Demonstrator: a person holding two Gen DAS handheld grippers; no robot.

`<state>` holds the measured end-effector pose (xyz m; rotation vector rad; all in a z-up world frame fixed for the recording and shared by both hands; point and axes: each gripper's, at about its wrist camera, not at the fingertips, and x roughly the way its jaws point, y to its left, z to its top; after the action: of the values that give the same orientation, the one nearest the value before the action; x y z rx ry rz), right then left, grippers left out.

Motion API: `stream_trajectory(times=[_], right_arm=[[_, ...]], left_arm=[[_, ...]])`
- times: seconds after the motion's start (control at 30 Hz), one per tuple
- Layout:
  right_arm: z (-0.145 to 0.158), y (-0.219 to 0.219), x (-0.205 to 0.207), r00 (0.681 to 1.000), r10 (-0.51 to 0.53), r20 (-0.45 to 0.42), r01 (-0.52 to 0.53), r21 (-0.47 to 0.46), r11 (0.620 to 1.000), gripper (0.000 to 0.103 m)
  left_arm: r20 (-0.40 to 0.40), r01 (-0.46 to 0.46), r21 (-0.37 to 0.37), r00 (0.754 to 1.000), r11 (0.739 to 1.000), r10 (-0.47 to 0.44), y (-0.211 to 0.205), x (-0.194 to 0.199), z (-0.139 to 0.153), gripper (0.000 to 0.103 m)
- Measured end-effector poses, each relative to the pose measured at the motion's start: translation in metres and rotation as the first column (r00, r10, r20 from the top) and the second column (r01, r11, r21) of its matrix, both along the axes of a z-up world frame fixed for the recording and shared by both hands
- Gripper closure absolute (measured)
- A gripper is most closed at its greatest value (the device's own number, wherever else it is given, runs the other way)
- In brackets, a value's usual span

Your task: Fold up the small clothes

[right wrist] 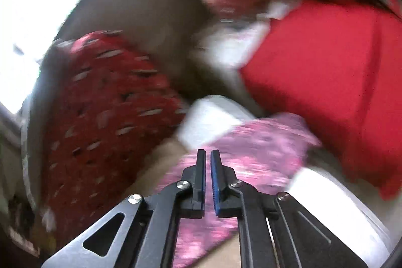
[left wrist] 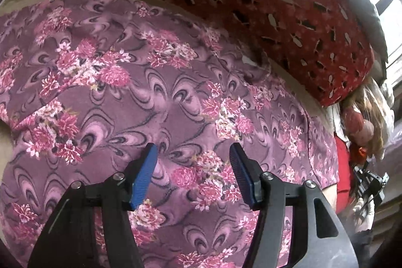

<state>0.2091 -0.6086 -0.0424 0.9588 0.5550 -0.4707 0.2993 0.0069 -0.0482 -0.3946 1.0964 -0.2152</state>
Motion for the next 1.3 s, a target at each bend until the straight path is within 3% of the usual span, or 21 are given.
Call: stream_trajectory(times=[0.03, 0.1, 0.13, 0.33, 0.43, 0.47, 0.5, 0.53, 0.57, 0.6, 0.63, 0.67, 0.73, 0.83, 0.97, 1.1, 1.3], right_arm=[[-0.007, -0.008, -0.010, 0.999, -0.038, -0.009, 0.038, 0.018, 0.999, 0.089], [-0.021, -0.021, -0.028, 0.994, -0.111, -0.019, 0.112, 0.057, 0.992, 0.062], [-0.034, -0.030, -0.038, 0.989, -0.146, -0.025, 0.148, 0.100, 0.984, 0.057], [-0.086, -0.053, -0.029, 0.986, -0.159, -0.045, 0.165, 0.222, 0.961, 0.056], [-0.105, -0.059, -0.005, 0.988, -0.146, -0.042, 0.152, 0.268, 0.951, 0.046], [-0.108, -0.062, 0.001, 0.990, -0.136, -0.038, 0.141, 0.276, 0.951, 0.036], [-0.112, -0.065, 0.008, 0.993, -0.117, -0.031, 0.121, 0.301, 0.946, 0.033], [-0.116, -0.071, 0.014, 0.994, -0.107, -0.029, 0.111, 0.325, 0.939, 0.034], [-0.116, -0.075, 0.015, 0.992, -0.123, -0.002, 0.116, 0.338, 0.934, 0.044], [-0.113, -0.074, 0.016, 0.991, -0.132, 0.033, 0.114, 0.336, 0.935, 0.072], [-0.105, -0.073, 0.015, 0.987, -0.139, 0.084, 0.107, 0.306, 0.946, 0.087], [-0.096, -0.072, 0.014, 0.985, -0.130, 0.111, 0.096, 0.272, 0.957, 0.094], [-0.074, -0.061, 0.012, 0.981, -0.112, 0.159, 0.081, 0.185, 0.979, 0.094], [-0.035, -0.036, 0.016, 0.982, 0.002, 0.191, -0.015, 0.070, 0.997, 0.094], [0.008, 0.019, 0.028, 0.961, 0.161, 0.227, -0.162, -0.015, 0.987, 0.094], [0.032, 0.095, 0.052, 0.920, 0.319, 0.228, -0.317, -0.046, 0.947, 0.094], [0.039, 0.237, 0.104, 0.814, 0.564, 0.140, -0.554, -0.109, 0.826, 0.094]], left_arm=[[0.007, 0.011, 0.012, 1.000, 1.000, -0.011, -0.001, -0.001, 0.000, 0.044], [0.025, 0.030, 0.036, 0.999, 0.999, -0.031, -0.006, -0.002, -0.001, 0.039], [0.033, 0.041, 0.050, 0.999, 0.998, -0.043, -0.008, -0.004, -0.001, 0.038], [0.067, 0.044, 0.112, 0.996, 0.993, -0.052, -0.020, -0.006, -0.001, 0.033], [0.065, 0.033, 0.099, 0.997, 0.995, -0.040, -0.021, -0.002, 0.006, 0.033], [0.069, 0.022, 0.085, 0.997, 0.996, -0.028, -0.019, -0.001, 0.009, 0.033], [0.079, 0.007, 0.073, 0.997, 0.997, -0.013, -0.018, 0.000, 0.014, 0.033], [0.096, -0.006, 0.070, 0.995, 0.997, -0.001, -0.018, 0.002, 0.021, 0.033], [0.110, -0.014, 0.080, 0.994, 0.997, 0.005, -0.019, 0.003, 0.025, 0.033], [0.128, -0.025, 0.097, 0.992, 0.995, 0.013, -0.020, 0.004, 0.028, 0.033], [0.148, -0.046, 0.123, 0.989, 0.991, 0.028, -0.021, 0.005, 0.030, 0.033], [0.153, -0.056, 0.133, 0.988, 0.990, 0.036, -0.021, 0.004, 0.028, 0.033], [0.126, -0.058, 0.127, 0.991, 0.990, 0.042, -0.019, 0.005, 0.018, 0.033], [0.059, -0.043, 0.100, 0.998, 0.994, 0.038, -0.015, 0.007, 0.004, 0.033], [0.037, -0.044, 0.041, 0.998, 0.998, 0.043, -0.002, 0.006, 0.008, 0.033], [-0.005, -0.063, 0.011, 0.998, 0.998, 0.063, 0.015, 0.007, 0.010, 0.033], [-0.065, -0.071, -0.024, 0.996, 0.997, 0.069, 0.043, 0.010, 0.011, 0.033]])
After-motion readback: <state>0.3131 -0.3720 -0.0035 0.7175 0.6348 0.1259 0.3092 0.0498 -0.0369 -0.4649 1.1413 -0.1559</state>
